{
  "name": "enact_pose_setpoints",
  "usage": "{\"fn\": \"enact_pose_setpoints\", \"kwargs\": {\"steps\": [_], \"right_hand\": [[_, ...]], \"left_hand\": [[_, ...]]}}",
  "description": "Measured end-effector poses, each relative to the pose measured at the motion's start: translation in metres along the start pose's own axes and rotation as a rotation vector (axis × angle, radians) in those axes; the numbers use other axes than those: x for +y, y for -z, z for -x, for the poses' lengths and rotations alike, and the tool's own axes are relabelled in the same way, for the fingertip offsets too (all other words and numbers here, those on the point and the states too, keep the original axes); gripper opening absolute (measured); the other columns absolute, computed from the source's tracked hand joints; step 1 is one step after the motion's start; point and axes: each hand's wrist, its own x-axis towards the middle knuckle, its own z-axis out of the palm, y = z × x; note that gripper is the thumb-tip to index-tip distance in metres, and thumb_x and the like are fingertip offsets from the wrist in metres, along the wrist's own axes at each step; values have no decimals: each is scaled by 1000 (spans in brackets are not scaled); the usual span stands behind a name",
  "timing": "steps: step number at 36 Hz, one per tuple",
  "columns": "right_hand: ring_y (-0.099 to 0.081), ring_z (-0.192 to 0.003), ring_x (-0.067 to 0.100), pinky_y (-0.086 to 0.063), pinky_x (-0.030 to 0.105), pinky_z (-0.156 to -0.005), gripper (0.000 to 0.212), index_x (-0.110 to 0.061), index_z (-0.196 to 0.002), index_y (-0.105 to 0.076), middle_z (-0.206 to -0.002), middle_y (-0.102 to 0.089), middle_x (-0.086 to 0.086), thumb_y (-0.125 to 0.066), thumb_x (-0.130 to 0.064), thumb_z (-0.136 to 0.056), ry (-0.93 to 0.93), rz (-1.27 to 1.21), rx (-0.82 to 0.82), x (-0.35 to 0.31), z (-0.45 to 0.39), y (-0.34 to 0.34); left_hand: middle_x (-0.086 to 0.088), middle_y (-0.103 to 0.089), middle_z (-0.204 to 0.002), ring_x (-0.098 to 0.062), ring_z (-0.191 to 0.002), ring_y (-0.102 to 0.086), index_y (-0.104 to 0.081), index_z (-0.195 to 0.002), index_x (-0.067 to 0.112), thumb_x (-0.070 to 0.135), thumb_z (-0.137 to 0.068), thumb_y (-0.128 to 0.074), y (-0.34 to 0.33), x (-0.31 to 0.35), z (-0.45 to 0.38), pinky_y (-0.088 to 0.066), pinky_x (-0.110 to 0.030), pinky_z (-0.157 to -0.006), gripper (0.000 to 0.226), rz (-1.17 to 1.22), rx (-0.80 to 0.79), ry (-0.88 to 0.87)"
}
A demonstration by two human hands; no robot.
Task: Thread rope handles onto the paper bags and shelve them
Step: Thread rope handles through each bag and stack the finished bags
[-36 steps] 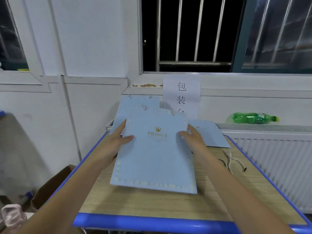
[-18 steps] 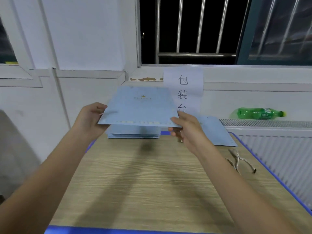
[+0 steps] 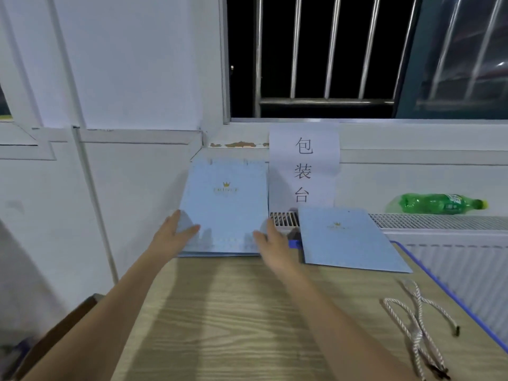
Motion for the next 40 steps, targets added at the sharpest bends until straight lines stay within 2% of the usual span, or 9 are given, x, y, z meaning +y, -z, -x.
{"fn": "enact_pose_setpoints", "kwargs": {"steps": [2, 4, 11, 15, 19, 23, 29, 34, 40], "right_hand": [[-47, -119, 17, -39, 38, -104, 81, -21, -151, -10, -126, -52, 1, -58, -42, -89, 23, -28, -71, 9, 6, -6], [-28, -138, 17, -28, 35, -113, 104, -24, -151, 10, -148, -32, -5, -65, -47, -83, 77, 21, -92, 12, 12, -7], [-24, -141, 15, -24, 32, -113, 108, -24, -151, 13, -155, -23, -6, -67, -47, -82, 164, 99, -54, 18, 9, -9], [-28, -139, 17, -28, 31, -112, 98, -20, -153, 0, -153, -29, -1, -65, -46, -84, 155, 122, -16, 19, 5, -10], [-27, -140, 17, -27, 28, -110, 92, -16, -153, -1, -155, -26, 2, -61, -43, -88, 142, 168, -4, 16, 1, -7], [-20, -144, 18, -22, 31, -114, 92, -18, -152, 5, -158, -15, -1, -58, -41, -90, 131, 140, -31, 19, -3, -11], [-17, -145, 17, -21, 35, -116, 90, -21, -150, 14, -160, -3, -3, -52, -41, -94, 124, 157, -52, 22, -4, -15], [-12, -146, 15, -20, 33, -116, 90, -21, -149, 18, -160, 4, -4, -50, -42, -94, 146, 157, -44, 22, 0, -17], [-8, -146, 13, -15, 34, -116, 87, -23, -151, 8, -160, -2, -6, -53, -44, -93, 150, 28, 27, 19, 5, -9]], "left_hand": [[5, -13, -157, -17, -146, -14, -14, -152, 19, 30, -90, -61, -2, -11, 3, -14, -34, -116, 78, 14, -75, -34], [13, -5, -158, -11, -146, -8, -13, -152, 25, 33, -86, -65, -2, -19, 8, -13, -36, -119, 84, 20, -84, -93], [58, -9, -118, 13, -123, -17, -12, -143, 38, 35, -80, -69, 2, -31, 26, -19, -3, -95, 85, -148, -15, -252], [22, -35, -129, 0, -118, -35, -20, -149, 25, 28, -83, -69, 2, -31, 23, -31, -14, -91, 83, -135, 27, -226], [13, -43, -117, -4, -105, -42, -17, -150, 20, 21, -85, -68, 1, -29, 20, -32, -12, -82, 83, -141, 63, -211], [8, -47, -131, -10, -125, -43, -20, -150, 19, 24, -85, -68, -3, -31, 16, -28, -11, -88, 80, -202, 92, -237], [-6, -39, -148, -24, -135, -36, -10, -151, 16, 30, -89, -62, -5, -28, 16, -31, -25, -101, 83, -314, 76, -227], [-2, -19, -157, -17, -144, -19, -4, -151, 13, 33, -92, -55, -7, -32, 21, -16, -17, -106, 81, -346, 51, -264], [-13, -11, -158, -26, -146, -13, -11, -150, 2, 68, -81, -32, -10, -28, 26, -15, -38, -117, 98, -552, 137, -317]]}}
